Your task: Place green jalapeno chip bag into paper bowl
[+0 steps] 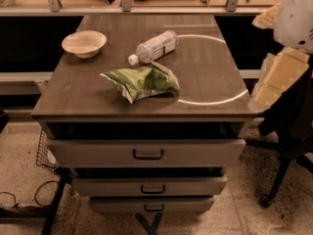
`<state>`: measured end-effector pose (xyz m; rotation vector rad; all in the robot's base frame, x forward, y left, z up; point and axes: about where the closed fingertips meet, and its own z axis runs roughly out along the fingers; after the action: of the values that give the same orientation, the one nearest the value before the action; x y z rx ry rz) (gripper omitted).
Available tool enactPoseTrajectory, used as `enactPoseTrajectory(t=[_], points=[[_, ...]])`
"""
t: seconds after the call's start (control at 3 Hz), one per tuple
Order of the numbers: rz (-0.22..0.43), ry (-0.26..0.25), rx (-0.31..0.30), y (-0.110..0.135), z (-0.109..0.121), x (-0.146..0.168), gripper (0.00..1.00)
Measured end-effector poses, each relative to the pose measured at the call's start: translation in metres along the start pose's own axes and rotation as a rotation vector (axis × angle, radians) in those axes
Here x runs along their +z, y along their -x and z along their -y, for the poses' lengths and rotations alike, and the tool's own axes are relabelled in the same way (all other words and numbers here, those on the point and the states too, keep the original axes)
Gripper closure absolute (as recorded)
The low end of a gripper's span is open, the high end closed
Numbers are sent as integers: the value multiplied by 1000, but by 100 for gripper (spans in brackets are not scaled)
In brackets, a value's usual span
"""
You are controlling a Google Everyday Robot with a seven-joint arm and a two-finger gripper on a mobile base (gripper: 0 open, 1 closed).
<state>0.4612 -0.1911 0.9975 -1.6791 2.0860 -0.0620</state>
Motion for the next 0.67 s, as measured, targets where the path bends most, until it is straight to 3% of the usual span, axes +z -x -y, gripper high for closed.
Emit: enactPoseTrajectory(t=[0.67], points=[[232, 25, -35, 27, 23, 36, 0]])
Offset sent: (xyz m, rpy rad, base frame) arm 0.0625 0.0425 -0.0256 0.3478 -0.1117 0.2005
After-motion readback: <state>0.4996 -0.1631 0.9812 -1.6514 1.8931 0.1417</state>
